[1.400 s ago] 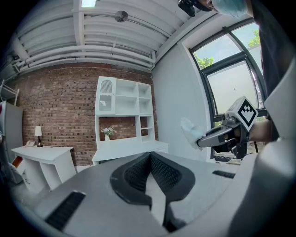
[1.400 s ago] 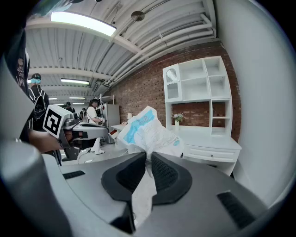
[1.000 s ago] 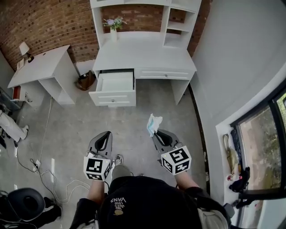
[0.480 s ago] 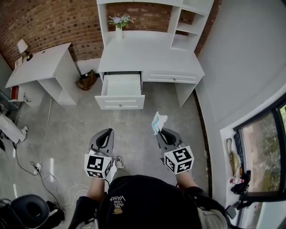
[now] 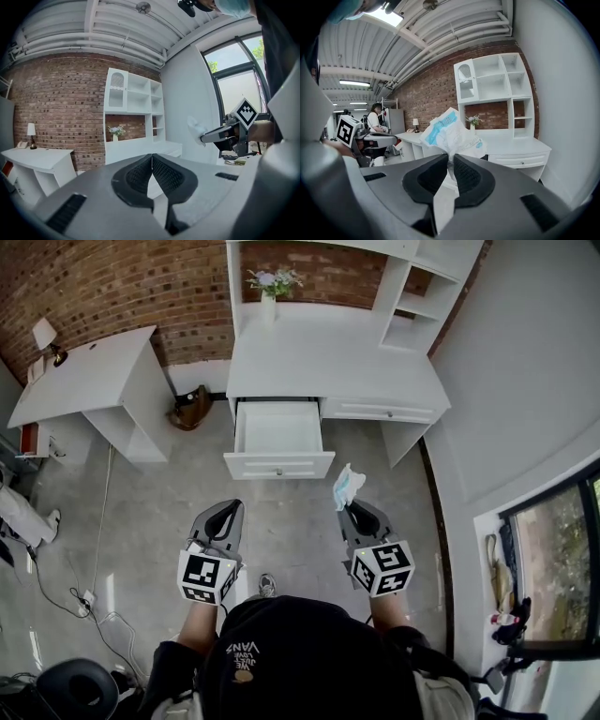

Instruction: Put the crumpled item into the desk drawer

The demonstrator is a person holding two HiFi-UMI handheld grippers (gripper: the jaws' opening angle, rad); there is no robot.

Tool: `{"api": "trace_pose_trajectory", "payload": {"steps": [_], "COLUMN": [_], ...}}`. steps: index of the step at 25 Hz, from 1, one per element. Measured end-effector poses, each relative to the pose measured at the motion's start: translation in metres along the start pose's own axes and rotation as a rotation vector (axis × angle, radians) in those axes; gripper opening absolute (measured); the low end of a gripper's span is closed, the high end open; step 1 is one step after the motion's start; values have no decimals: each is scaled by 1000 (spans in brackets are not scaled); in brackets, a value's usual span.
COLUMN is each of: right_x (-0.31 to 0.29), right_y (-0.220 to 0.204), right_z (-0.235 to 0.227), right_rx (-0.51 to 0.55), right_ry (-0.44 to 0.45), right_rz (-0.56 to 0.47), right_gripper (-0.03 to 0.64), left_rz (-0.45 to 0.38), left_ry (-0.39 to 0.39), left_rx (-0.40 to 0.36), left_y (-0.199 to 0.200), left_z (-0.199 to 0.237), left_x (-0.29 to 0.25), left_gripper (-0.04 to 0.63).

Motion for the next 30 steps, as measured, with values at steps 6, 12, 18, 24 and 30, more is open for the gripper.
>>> {"api": "trace_pose_trajectory", "payload": {"steps": [6,12,18,24,30], "right_x": [-39,-66,-99,-144,-191], "right_y": [12,6,3,9,11], "right_z": [21,9,-17,-65,-114], "right_rx": [-21,-24,-35,-31,1], "right_ry": [-31,-44,-42,-37,-3], "right_rz": [-6,44,65,72,88], "right_gripper": [44,44,44,44,44], "left_rz": [17,44,61,57,48], "left_ry": [-32,-74,-93,-83,-57], "left_rx": [-19,7,16,12,9], "left_y": [3,-4,-6,7,21], "left_z": [49,62,71,84,97], "left_x": [-6,-37,-80,-146,-218], "left_gripper": [6,6,6,6,6]}}
Point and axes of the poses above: the fingertips, and each gripper's own axes: x backward along the fingers, z to its left, y out of its top, the point moved 1 cm from there along x, backward along the fingers, and after that the axes turned 6 degrees about x, right-handed, at the moved point
